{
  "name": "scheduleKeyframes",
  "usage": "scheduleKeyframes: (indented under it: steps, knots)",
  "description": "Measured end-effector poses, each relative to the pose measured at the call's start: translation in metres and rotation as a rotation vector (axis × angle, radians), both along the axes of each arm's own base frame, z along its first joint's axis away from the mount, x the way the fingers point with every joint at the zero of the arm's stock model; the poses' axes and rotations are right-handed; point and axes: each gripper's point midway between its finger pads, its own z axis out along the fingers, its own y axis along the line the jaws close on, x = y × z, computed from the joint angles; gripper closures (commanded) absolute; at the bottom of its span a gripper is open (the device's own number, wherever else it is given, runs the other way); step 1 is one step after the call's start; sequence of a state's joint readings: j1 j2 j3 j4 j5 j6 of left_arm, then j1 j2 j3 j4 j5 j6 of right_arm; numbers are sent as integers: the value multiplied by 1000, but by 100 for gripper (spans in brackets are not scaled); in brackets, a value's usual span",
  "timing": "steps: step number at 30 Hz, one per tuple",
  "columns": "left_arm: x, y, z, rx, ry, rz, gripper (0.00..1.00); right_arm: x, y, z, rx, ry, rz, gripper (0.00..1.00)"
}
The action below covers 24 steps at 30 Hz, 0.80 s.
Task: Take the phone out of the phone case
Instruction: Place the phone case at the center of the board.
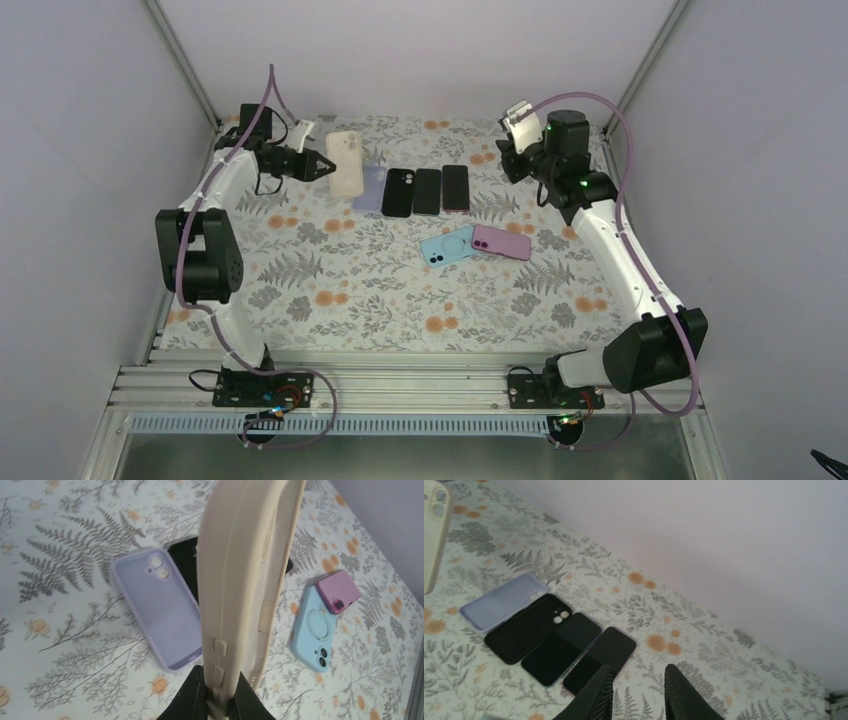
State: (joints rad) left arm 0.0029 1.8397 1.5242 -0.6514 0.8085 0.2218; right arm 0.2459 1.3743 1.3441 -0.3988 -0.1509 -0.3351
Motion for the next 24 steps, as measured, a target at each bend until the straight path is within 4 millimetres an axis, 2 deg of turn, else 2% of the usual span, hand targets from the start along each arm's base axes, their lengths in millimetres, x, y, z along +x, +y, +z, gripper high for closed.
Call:
scheduleKeyframes:
  steps: [8, 12, 17, 24]
  knots:
    - [15, 29, -36, 56, 76, -52, 98, -11, 1, -20, 14, 76, 45, 65]
    - [19, 35, -55, 74, 123, -75, 98, -12, 3, -20, 19, 79, 54, 63]
    - [15, 42, -89, 104, 206, -88, 98, -12, 1, -22, 20, 85, 52, 60]
    - [19, 50, -119, 155, 261, -60, 98, -13, 1, -26, 20, 92, 54, 58]
